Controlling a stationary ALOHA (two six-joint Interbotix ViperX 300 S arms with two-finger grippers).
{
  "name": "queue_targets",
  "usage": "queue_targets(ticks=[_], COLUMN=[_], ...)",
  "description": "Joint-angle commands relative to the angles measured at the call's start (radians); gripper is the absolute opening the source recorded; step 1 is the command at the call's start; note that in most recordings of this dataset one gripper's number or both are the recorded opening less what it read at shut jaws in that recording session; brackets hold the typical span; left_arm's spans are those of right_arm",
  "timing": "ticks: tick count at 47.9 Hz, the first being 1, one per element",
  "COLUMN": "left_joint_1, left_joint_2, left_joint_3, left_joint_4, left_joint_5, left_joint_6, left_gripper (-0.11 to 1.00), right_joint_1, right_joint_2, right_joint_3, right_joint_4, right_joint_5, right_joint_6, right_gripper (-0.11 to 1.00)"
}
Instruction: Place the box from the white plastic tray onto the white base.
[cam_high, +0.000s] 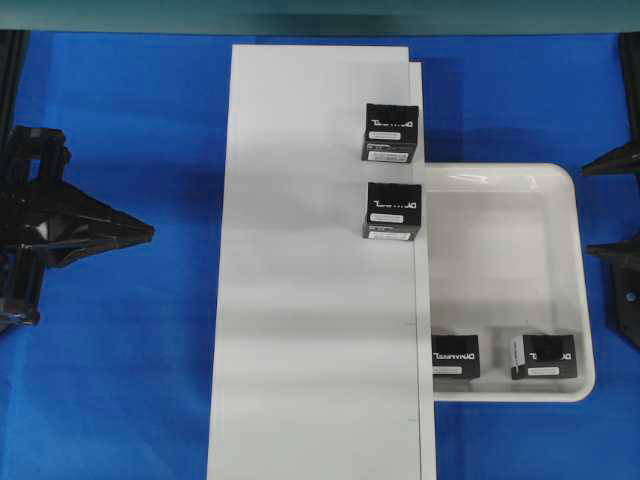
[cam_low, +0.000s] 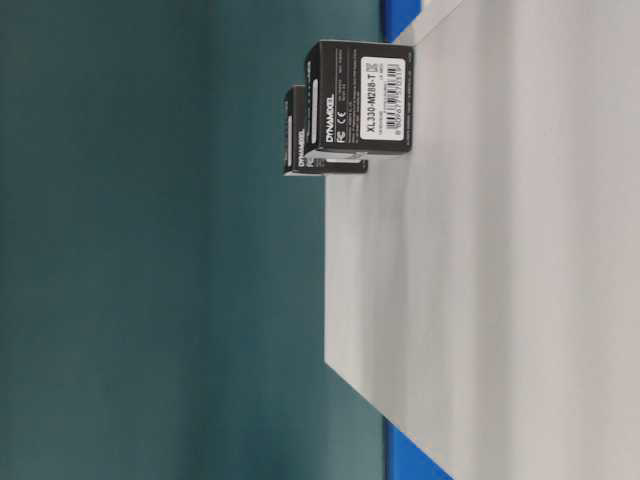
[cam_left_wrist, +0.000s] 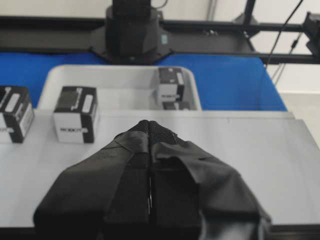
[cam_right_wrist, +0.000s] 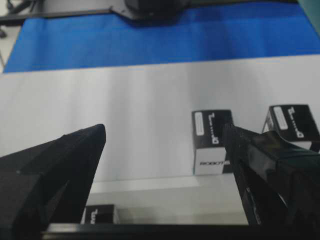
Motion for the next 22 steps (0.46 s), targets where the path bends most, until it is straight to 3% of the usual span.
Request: queue_targets(ticks=[1,22], left_joint_1=[-0.002,-0.003], left_joint_2=[0.003,0.006], left_joint_3=[-0.028,-0.028], left_joint_4=[0.003,0.003], left_joint_5=[-0.005,-0.006], left_joint_6=[0.0,0.0], left_gripper=[-0.07,-0.07], right_joint_1=[-0.003,-0.003], right_joint_2=[0.003,-0.028], right_joint_3=[-0.005,0.037], right_joint_4=[0.003,0.003], right_joint_5=[-0.011,-0.023], right_joint_6=[0.012,0.037], right_gripper=[0.96,0.96])
